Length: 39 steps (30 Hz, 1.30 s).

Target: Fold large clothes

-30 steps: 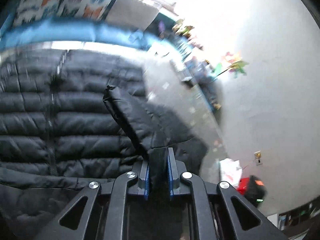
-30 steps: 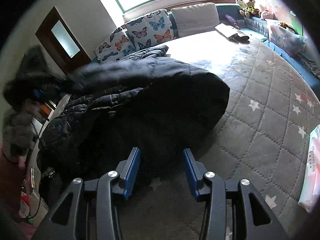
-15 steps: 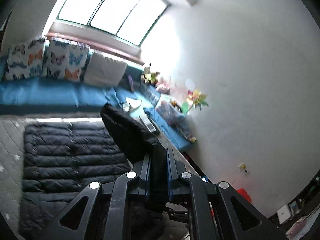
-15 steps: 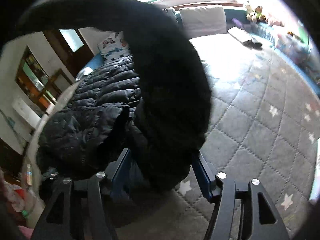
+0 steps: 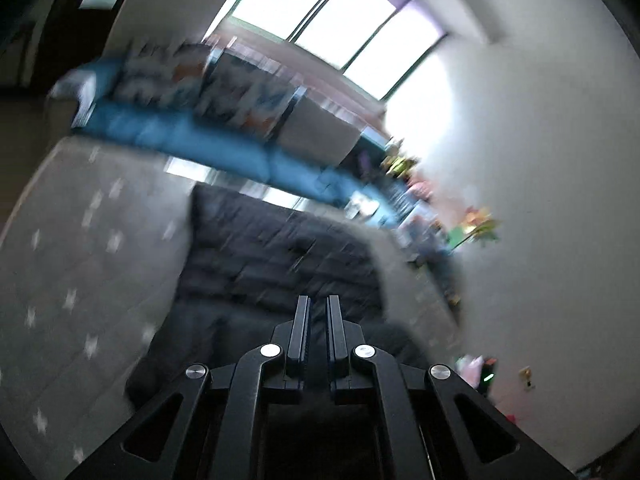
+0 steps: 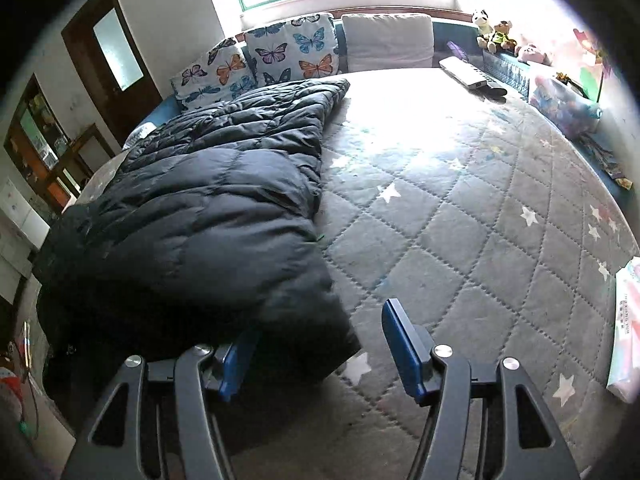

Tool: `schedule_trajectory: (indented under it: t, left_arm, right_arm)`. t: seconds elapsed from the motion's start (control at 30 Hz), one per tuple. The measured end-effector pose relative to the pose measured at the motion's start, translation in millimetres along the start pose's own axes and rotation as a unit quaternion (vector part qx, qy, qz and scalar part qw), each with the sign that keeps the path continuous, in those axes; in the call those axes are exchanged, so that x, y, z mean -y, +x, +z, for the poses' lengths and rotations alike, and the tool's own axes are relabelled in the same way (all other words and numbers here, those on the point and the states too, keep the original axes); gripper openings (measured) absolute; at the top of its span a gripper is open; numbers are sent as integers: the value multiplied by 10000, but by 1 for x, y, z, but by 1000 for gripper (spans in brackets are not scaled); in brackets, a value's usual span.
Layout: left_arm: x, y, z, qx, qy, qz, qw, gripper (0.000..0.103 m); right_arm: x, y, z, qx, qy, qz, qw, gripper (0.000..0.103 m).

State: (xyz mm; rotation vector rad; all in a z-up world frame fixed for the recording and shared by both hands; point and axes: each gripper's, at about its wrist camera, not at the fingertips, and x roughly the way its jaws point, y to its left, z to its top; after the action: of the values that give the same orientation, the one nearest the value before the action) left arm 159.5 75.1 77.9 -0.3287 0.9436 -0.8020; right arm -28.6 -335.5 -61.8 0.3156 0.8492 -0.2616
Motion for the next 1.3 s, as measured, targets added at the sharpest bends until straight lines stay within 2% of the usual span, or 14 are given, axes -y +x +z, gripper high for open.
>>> schedule_trajectory:
  t: [0.1,0.17,0.23,0.3,0.47,0.63,0.73,0.87,1.0,1.07,1.1,1.13,1.23,1.3]
  left_arm:
    - [-32,18,-20,-312,-207,157,9992,7]
    - [-43,34,-34,-534,-298,87,9981,7]
    - [-48,47,-47,-674,-181,109,9975,8]
    - [-49,62,-57,-798,40,292,9964,8]
    - [-49,95,-70,-1165,35,390,9924,8]
    - [-38,102,-69,-1158,144,492,9920,8]
    - [-33,94,-69,-1015,209,459,9936,8]
    - [-32,91,-68,-1103,126,523,9924,9]
    - [-32,87,-67,-1004,23,498,9937,11]
    - [-31,83,-64,-895,-16,484,9948,30]
    - [-31,79,-62,-776,-70,399,9962,53]
    - [-32,75,-61,-637,-144,283,9975,72]
    - [-33,67,-59,-389,-297,168,9987,79]
    - [-31,70,-57,-537,-187,185,9982,79]
  right_arm:
    - [-12,-7,1,23,-283,-96,9996,67]
    - [-18,-13,3,62,-421,-103,9990,67]
    - [-26,-18,6,106,-518,-67,9986,67]
    - [-29,-20,7,146,-593,-56,9981,67]
    - [-36,-23,6,181,-688,-47,9975,67]
    - [-37,-26,5,196,-740,-6,9971,67]
    - [-38,-30,6,243,-763,-5,9968,67]
    - [-40,-33,7,318,-787,45,9964,67]
    - [-43,-34,7,351,-840,70,9958,67]
    - [-44,-35,7,383,-852,88,9956,67]
    - [-44,-37,7,401,-853,87,9955,67]
    - [-44,-38,7,427,-839,89,9955,67]
    - [-43,-39,7,460,-803,120,9956,67]
    - [-43,-39,7,469,-776,144,9958,67]
